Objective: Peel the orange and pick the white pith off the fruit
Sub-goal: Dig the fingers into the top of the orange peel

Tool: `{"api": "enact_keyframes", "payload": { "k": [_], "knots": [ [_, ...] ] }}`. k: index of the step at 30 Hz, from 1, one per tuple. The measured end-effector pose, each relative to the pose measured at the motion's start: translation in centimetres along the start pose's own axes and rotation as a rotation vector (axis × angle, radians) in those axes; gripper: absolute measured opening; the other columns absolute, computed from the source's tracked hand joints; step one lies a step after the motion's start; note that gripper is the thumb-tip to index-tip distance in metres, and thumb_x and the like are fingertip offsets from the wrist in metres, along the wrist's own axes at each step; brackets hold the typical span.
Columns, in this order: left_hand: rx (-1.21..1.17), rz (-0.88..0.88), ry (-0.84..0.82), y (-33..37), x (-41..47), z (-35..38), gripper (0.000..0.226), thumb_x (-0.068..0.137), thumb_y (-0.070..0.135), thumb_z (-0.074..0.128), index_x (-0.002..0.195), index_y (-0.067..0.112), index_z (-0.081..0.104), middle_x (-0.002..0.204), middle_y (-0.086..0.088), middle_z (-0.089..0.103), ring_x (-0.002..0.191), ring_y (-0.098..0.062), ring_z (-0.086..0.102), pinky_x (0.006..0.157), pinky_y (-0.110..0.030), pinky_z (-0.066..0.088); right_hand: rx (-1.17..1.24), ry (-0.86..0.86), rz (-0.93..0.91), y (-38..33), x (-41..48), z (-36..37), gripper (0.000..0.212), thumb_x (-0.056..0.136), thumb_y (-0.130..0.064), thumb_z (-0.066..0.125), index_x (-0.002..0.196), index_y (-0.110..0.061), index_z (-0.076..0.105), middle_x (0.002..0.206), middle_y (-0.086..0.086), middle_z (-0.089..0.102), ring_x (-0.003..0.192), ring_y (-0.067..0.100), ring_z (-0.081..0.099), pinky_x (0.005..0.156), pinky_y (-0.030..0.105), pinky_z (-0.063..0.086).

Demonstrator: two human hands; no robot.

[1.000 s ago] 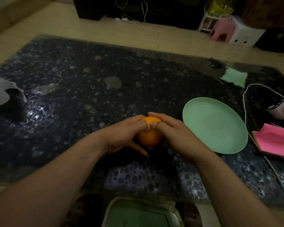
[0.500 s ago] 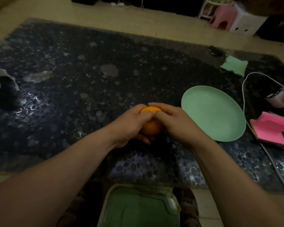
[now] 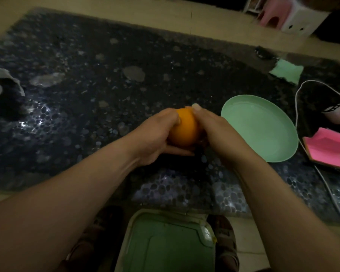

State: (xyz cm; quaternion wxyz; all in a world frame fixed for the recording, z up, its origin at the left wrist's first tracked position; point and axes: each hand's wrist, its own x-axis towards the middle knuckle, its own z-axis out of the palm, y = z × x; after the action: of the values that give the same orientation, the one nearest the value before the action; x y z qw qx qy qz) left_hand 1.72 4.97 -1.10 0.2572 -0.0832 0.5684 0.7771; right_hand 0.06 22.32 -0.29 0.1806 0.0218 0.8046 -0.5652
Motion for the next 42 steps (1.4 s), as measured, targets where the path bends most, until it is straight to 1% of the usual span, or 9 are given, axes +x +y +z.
{"api": "enact_keyframes", "payload": {
  "k": [3, 5, 9, 12, 16, 22, 27, 36, 42],
  "knots": [
    [-0.110, -0.014, -0.009, -0.6, 0.5, 0.3, 0.042, 0.102, 0.018, 0.049, 0.144, 0.011, 0.053, 0.142, -0.022, 0.060, 0.118, -0.038, 0.071, 0.092, -0.058, 0.061, 0.181, 0.101, 0.077, -0.1, -0.1, 1.6, 0.043, 0.096, -0.072, 0.054, 0.110, -0.038, 0.076, 0.107, -0.013, 0.078, 0.103, 0.009, 0.074, 0.102, 0.043, 0.057],
    [-0.113, -0.007, -0.021, -0.9, 0.6, 0.6, 0.035, 0.103, 0.015, 0.049, 0.137, 0.009, 0.058, 0.140, -0.021, 0.061, 0.121, -0.036, 0.068, 0.097, -0.057, 0.060, 0.173, 0.181, 0.072, -0.1, 0.1, 2.6, 0.042, 0.098, -0.071, 0.052, 0.102, -0.036, 0.076, 0.102, -0.009, 0.077, 0.100, 0.013, 0.074, 0.097, 0.046, 0.059],
    [-0.154, -0.017, -0.014, -0.8, 0.5, 1.0, 0.039, 0.102, 0.016, 0.055, 0.141, 0.013, 0.055, 0.145, -0.018, 0.057, 0.126, -0.038, 0.065, 0.097, -0.057, 0.060, 0.332, 0.265, 0.228, -0.6, 0.4, 2.2, 0.046, 0.102, -0.066, 0.047, 0.099, -0.029, 0.074, 0.100, 0.002, 0.075, 0.092, 0.021, 0.073, 0.080, 0.040, 0.059],
    [-0.186, -0.034, -0.011, -0.7, 0.2, 1.2, 0.040, 0.101, 0.019, 0.058, 0.141, 0.018, 0.057, 0.146, -0.016, 0.055, 0.126, -0.039, 0.065, 0.095, -0.057, 0.061, 0.416, 0.225, 0.228, -0.6, 0.4, 2.1, 0.052, 0.099, -0.070, 0.051, 0.098, -0.027, 0.080, 0.097, 0.006, 0.080, 0.092, 0.025, 0.077, 0.087, 0.049, 0.064],
    [-0.013, -0.112, -0.040, -0.1, -0.5, 1.1, 0.033, 0.103, 0.025, 0.061, 0.136, 0.029, 0.064, 0.140, -0.014, 0.061, 0.117, -0.034, 0.071, 0.088, -0.051, 0.064, 0.381, 0.344, 0.207, -0.8, 0.6, 1.9, 0.059, 0.102, -0.068, 0.044, 0.083, -0.026, 0.081, 0.087, 0.004, 0.079, 0.089, 0.026, 0.075, 0.089, 0.051, 0.062],
    [0.015, -0.167, -0.010, 0.1, -0.8, 1.0, 0.035, 0.106, 0.024, 0.060, 0.136, 0.007, 0.056, 0.123, -0.021, 0.073, 0.103, -0.035, 0.078, 0.078, -0.045, 0.067, 0.309, 0.397, 0.172, -0.7, 0.3, 2.0, 0.056, 0.103, -0.065, 0.043, 0.095, -0.022, 0.077, 0.092, 0.007, 0.077, 0.089, 0.027, 0.074, 0.079, 0.043, 0.060],
    [0.085, -0.233, -0.055, -0.2, -0.8, 0.4, 0.044, 0.105, 0.033, 0.059, 0.140, 0.006, 0.057, 0.127, -0.019, 0.073, 0.107, -0.034, 0.077, 0.071, -0.039, 0.064, 0.338, 0.422, 0.184, -0.3, 0.1, 2.9, 0.056, 0.093, -0.069, 0.048, 0.092, -0.021, 0.076, 0.094, 0.007, 0.078, 0.093, 0.028, 0.074, 0.093, 0.056, 0.060],
    [0.040, -0.222, 0.026, -0.7, -0.7, 0.9, 0.038, 0.103, 0.026, 0.059, 0.137, 0.011, 0.053, 0.128, -0.020, 0.066, 0.105, -0.033, 0.073, 0.077, -0.045, 0.066, 0.317, 0.464, 0.186, 0.4, 0.0, 3.8, 0.040, 0.098, -0.050, 0.051, 0.071, -0.029, 0.073, 0.089, 0.007, 0.074, 0.088, 0.027, 0.071, 0.091, 0.056, 0.059],
    [0.042, -0.204, 0.075, -1.0, -0.2, 1.0, 0.035, 0.102, 0.025, 0.058, 0.133, 0.011, 0.054, 0.123, -0.018, 0.066, 0.098, -0.031, 0.074, 0.076, -0.043, 0.066, 0.248, 0.488, 0.156, -0.2, 0.0, 4.2, 0.037, 0.095, -0.042, 0.049, 0.078, -0.016, 0.070, 0.084, 0.008, 0.071, 0.082, 0.029, 0.067, 0.089, 0.055, 0.058]
  ]
}}
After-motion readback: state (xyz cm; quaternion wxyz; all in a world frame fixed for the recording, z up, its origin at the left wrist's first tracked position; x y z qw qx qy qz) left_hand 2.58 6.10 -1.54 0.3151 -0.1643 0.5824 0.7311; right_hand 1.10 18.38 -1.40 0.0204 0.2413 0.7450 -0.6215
